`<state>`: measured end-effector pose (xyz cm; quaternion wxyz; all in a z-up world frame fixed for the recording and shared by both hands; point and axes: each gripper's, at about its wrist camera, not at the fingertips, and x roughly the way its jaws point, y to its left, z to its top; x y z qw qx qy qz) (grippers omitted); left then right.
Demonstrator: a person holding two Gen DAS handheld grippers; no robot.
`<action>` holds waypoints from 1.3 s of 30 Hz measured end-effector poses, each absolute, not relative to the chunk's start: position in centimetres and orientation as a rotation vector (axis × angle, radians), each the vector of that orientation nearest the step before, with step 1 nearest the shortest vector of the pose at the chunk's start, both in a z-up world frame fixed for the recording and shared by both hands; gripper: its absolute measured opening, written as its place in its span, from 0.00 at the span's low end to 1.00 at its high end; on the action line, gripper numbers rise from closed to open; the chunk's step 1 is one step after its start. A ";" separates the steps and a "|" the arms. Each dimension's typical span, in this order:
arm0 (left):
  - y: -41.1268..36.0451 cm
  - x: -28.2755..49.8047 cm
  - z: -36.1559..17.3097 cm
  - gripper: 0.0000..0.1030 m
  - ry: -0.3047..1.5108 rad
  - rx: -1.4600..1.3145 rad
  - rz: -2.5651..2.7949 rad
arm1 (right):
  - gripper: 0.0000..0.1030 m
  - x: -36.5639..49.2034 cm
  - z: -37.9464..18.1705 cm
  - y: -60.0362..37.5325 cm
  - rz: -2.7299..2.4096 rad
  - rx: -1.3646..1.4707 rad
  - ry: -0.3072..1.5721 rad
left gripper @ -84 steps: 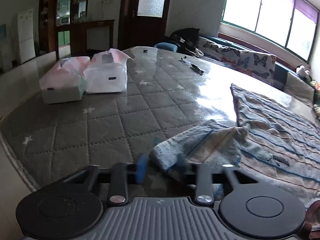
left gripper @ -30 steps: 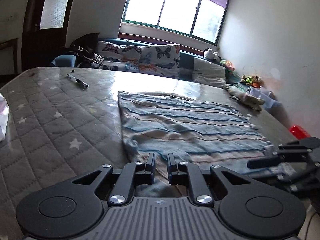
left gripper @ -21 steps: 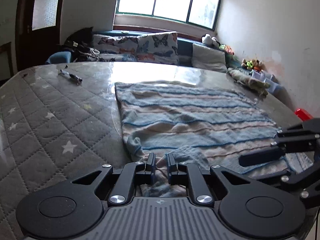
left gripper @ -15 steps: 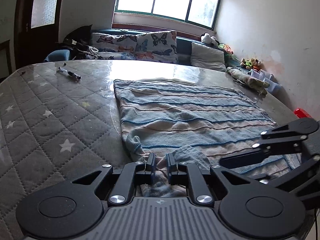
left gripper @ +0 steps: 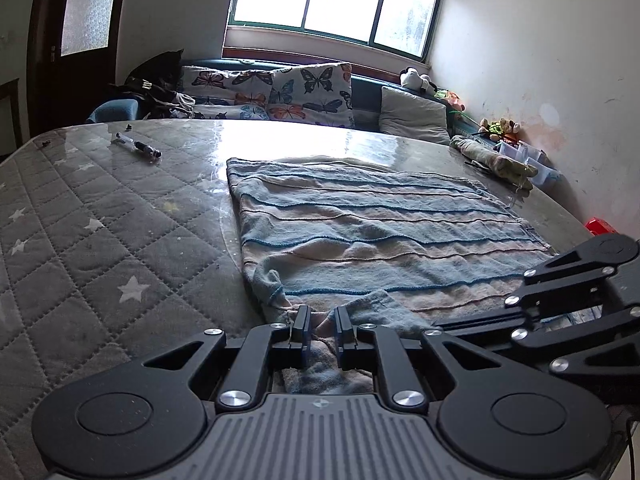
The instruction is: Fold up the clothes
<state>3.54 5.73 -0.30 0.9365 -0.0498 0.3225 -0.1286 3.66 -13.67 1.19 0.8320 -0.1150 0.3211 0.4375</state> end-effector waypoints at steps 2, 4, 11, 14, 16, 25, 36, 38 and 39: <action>5.6 3.5 -0.3 0.13 0.658 -0.097 -0.261 | 0.01 3.6 1.1 -13.6 0.910 -0.265 0.679; 5.6 3.5 -0.4 0.13 0.657 -0.094 -0.260 | 0.01 3.6 0.7 -13.5 0.899 -0.277 0.693; 5.6 2.8 0.2 0.14 0.641 -0.086 -0.256 | 0.04 3.3 1.0 -14.0 0.887 -0.294 0.681; 5.4 2.1 0.7 0.14 0.627 -0.079 -0.265 | 0.05 2.6 1.7 -14.3 0.908 -0.298 0.656; 5.1 1.6 0.8 0.14 0.627 -0.070 -0.280 | 0.05 2.2 1.8 -14.3 0.931 -0.306 0.650; 4.0 1.6 0.3 0.14 0.647 -0.043 -0.310 | 0.06 1.5 0.1 -13.7 0.978 -0.382 0.742; 3.3 3.5 -0.2 0.14 0.674 -0.051 -0.315 | 0.12 0.3 -0.1 -14.2 0.984 -0.402 0.744; 3.3 4.0 -0.3 0.14 0.675 -0.056 -0.313 | 0.13 0.2 -0.1 -14.3 0.988 -0.407 0.744; 3.3 4.3 -0.4 0.14 0.675 -0.059 -0.313 | 0.13 0.1 -0.1 -14.3 0.992 -0.412 0.743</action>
